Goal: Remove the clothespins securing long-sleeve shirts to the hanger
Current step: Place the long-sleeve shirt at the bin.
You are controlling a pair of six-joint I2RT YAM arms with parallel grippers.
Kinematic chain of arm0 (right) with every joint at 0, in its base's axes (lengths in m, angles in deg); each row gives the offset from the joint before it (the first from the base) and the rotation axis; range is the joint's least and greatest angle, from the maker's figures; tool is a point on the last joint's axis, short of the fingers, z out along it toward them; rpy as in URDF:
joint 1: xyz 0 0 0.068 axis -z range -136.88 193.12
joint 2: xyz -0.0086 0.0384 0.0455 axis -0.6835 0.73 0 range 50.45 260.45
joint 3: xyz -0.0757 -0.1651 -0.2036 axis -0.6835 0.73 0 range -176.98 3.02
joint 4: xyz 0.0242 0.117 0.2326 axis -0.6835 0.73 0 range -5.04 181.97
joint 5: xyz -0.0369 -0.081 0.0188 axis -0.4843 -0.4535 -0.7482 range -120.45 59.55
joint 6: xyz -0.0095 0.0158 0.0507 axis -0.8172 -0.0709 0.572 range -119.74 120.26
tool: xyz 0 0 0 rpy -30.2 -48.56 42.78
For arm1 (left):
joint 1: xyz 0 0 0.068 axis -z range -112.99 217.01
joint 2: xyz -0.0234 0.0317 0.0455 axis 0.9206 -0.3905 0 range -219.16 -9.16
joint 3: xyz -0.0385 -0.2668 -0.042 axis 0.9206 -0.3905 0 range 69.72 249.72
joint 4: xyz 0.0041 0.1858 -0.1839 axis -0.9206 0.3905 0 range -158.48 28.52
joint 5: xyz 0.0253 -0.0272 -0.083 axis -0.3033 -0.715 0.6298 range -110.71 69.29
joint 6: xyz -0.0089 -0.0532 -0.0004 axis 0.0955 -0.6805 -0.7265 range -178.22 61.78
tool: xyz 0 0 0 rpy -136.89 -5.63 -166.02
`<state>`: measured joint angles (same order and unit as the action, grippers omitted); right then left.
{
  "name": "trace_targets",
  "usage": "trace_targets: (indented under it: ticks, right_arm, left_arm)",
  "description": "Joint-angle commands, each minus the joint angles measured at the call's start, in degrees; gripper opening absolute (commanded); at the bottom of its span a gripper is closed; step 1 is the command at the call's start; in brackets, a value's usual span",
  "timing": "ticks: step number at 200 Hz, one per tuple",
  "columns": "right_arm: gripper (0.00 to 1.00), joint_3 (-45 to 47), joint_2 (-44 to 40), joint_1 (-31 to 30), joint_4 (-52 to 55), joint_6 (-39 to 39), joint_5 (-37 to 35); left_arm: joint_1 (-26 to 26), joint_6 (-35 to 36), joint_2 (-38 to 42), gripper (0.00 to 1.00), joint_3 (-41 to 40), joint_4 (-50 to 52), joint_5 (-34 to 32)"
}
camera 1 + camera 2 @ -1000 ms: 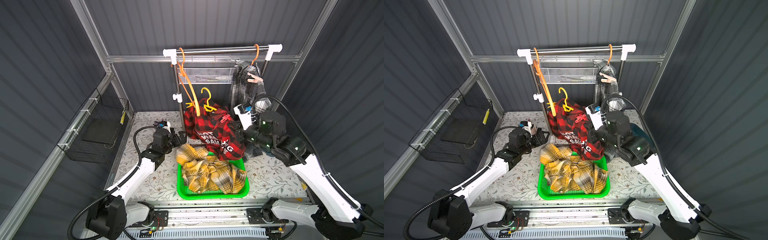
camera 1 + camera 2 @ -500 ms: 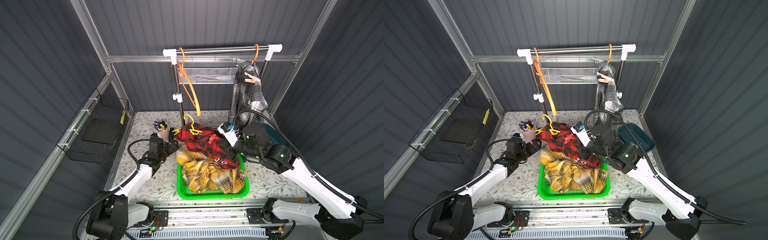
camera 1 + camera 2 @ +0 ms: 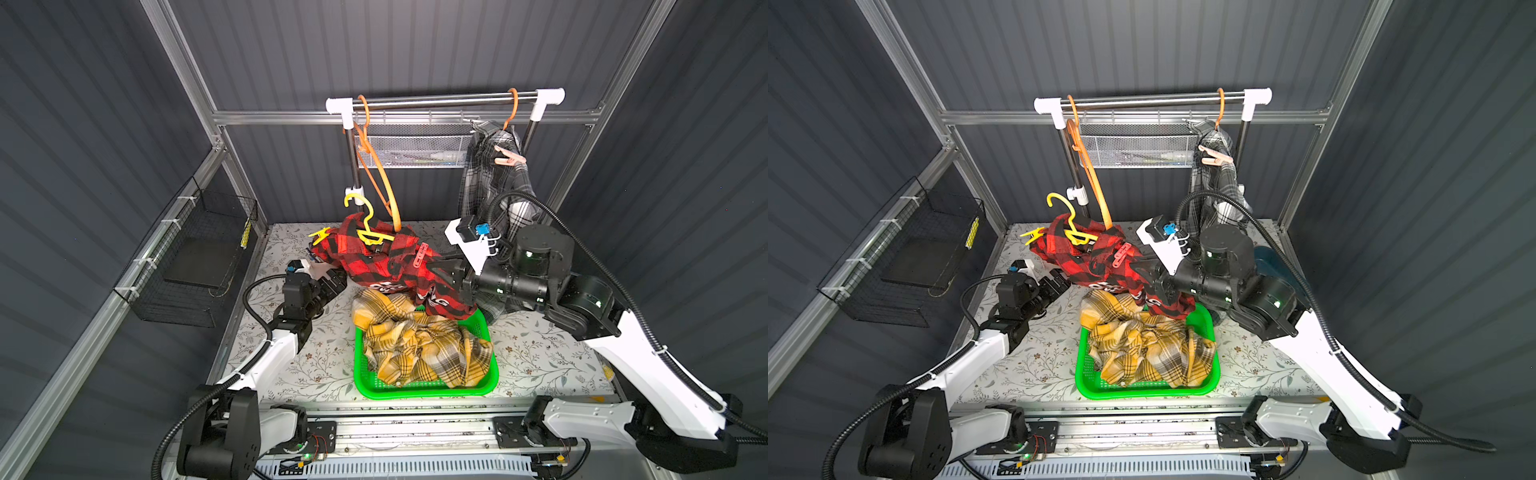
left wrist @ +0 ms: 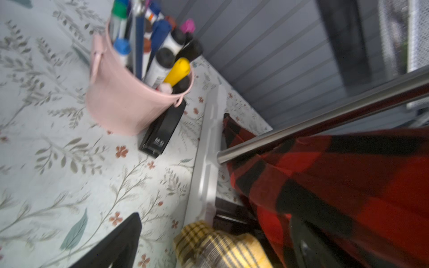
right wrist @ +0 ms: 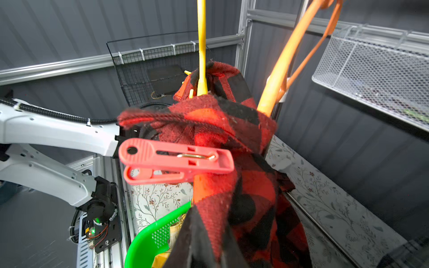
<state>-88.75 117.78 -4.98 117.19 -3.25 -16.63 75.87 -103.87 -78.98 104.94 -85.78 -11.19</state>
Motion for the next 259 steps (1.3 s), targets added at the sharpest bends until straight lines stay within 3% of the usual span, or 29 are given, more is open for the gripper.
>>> trace_targets:
  ticks: [1,39,88,127,191,259]
  right_arm:
    - [0.00,-3.58,0.16,-0.46,-3.25,-0.27,4.14]
    - [0.00,-7.80,0.85,-0.38,-3.04,0.34,7.15]
    - [0.00,-14.91,3.96,-0.42,-4.27,1.04,8.56]
    - [0.00,-19.45,6.79,-0.62,-5.15,1.27,7.82]
    - [0.00,-31.06,13.41,-0.68,-5.61,1.67,7.56]
    - [0.00,-44.67,20.95,-0.69,-6.63,2.93,6.17]
  left_arm:
    - [-1.80,1.87,-1.83,1.00,3.24,-4.93,5.41]
    - [-4.54,-0.37,-6.80,0.99,7.65,-10.95,13.53]
    - [-4.48,-8.13,-11.38,0.87,13.09,-21.88,24.44]
    - [-3.26,-8.23,-6.75,0.86,14.84,-18.17,26.34]
    - [5.35,2.42,-2.16,0.79,27.81,-3.58,27.52]
    - [7.95,-1.86,-1.54,0.71,34.05,-4.07,30.16]
